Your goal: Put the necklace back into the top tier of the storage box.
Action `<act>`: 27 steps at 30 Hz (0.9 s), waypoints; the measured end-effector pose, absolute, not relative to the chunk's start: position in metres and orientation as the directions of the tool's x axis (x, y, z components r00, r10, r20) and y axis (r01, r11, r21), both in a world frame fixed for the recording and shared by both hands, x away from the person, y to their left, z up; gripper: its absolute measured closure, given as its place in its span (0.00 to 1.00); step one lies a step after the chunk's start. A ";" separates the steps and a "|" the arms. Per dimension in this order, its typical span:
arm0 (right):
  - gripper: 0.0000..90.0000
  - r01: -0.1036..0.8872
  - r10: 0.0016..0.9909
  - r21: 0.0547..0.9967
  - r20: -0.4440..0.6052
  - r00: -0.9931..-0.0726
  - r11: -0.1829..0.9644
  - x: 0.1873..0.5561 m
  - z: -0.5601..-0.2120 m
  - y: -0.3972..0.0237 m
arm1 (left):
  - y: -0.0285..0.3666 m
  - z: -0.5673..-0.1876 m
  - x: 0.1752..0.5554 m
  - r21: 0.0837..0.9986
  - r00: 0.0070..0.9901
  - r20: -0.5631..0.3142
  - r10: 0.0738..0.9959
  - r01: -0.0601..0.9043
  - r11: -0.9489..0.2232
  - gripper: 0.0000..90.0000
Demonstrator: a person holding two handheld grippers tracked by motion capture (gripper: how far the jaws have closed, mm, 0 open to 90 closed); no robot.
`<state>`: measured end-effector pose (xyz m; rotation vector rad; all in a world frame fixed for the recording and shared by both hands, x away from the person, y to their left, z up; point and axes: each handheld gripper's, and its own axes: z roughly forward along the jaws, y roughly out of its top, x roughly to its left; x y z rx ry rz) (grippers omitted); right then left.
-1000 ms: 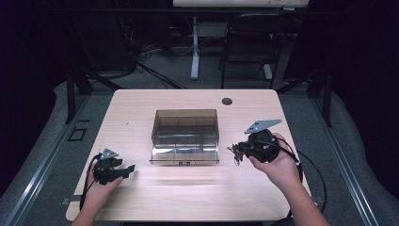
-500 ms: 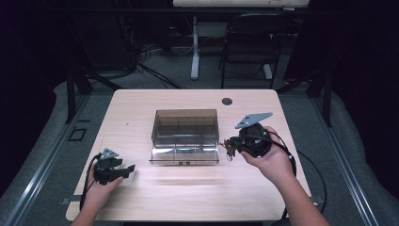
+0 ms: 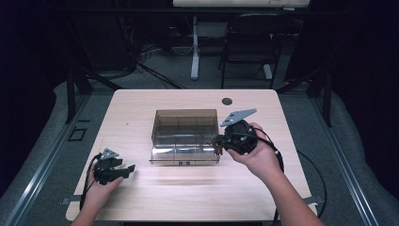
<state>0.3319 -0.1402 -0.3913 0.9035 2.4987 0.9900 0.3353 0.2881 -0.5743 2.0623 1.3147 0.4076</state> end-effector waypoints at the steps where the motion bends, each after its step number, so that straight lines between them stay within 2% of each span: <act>1: 0.94 0.443 0.654 0.697 -0.048 -0.755 0.564 0.332 -0.391 -0.140 | 0.288 -0.574 0.335 0.667 0.449 -0.081 0.890 0.688 -0.286 0.41; 27: 0.94 0.398 0.584 0.689 -0.045 -0.810 0.606 0.343 -0.393 -0.094 | 0.289 -0.574 0.336 0.669 0.453 -0.082 0.888 0.685 -0.288 0.41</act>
